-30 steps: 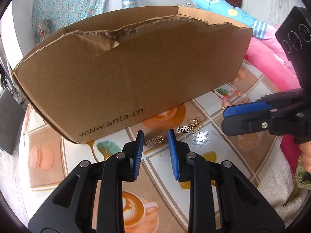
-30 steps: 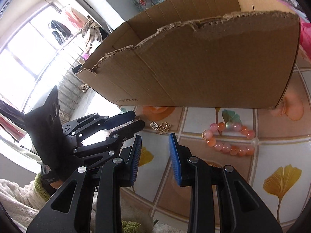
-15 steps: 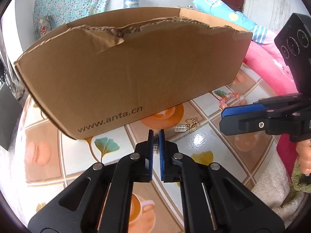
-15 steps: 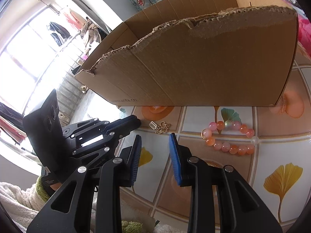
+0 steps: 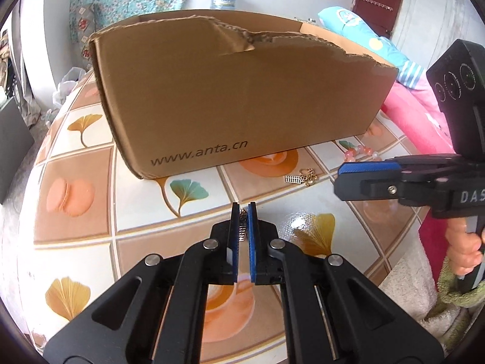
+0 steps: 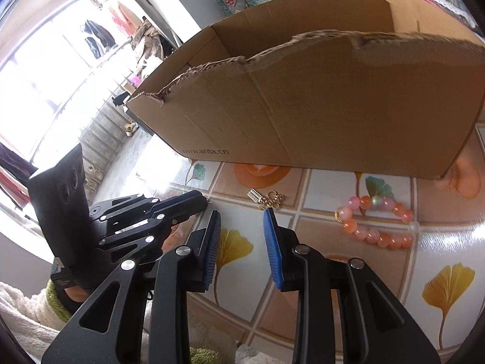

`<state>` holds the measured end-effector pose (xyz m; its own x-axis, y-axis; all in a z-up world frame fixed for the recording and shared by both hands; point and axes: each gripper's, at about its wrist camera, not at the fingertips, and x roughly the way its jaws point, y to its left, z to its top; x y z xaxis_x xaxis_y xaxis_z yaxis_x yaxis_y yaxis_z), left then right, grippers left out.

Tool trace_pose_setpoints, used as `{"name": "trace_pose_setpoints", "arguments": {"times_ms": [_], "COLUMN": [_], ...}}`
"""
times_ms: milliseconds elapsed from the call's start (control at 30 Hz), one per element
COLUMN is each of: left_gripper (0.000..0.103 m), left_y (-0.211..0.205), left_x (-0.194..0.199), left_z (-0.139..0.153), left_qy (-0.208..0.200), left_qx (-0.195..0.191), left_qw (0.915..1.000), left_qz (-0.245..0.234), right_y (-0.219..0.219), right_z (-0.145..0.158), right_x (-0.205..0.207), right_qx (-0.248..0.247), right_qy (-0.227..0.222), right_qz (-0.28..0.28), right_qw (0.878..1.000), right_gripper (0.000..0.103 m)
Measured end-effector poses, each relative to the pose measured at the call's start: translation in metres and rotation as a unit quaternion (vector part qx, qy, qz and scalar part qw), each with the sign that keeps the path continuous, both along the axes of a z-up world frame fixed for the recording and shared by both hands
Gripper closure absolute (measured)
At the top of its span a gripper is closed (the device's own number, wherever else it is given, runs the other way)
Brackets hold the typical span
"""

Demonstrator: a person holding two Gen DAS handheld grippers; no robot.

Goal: Organize jewelry
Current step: 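Close the left tool on the gold spring-charm earring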

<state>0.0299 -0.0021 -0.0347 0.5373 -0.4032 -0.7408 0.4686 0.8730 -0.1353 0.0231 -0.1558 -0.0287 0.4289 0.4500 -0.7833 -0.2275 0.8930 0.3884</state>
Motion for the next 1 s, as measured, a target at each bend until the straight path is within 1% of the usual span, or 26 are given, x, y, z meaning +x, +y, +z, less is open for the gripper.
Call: {"name": "trace_pose_setpoints", "arguments": {"times_ms": [300,500,600,700,900,1000], "left_gripper": [0.099,0.099,0.099,0.098,0.098,0.098], "left_y": [0.002,0.003,0.002,0.002,0.002,0.002], "left_x": [0.0,0.001,0.0,0.0,0.0,0.0], "left_z": [0.0,0.0,0.0,0.0,0.0,0.0], "left_qy": [-0.002,-0.003,-0.005,-0.004,-0.004,-0.004], "left_qx": [-0.005,-0.005,-0.003,-0.004,-0.004,-0.004], "left_qw": [1.0,1.0,1.0,1.0,1.0,1.0], "left_qz": [-0.002,-0.004,-0.004,-0.004,-0.003,-0.003], "right_y": [0.013,0.016,0.012,0.011,0.017,0.022], "right_z": [-0.005,-0.014,-0.014,-0.012,-0.005,-0.01], "right_x": [0.02,0.03,0.029,0.03,0.03,0.034], "right_qx": [-0.012,-0.031,-0.032,-0.042,-0.037,-0.043], "right_qy": [0.0,0.016,0.018,0.018,0.004,0.012], "right_qz": [0.013,0.007,0.003,-0.004,0.005,0.004], "right_qw": [1.0,0.999,0.999,0.999,0.999,0.999], "right_gripper": [0.074,0.074,0.074,0.074,0.074,0.074]}}
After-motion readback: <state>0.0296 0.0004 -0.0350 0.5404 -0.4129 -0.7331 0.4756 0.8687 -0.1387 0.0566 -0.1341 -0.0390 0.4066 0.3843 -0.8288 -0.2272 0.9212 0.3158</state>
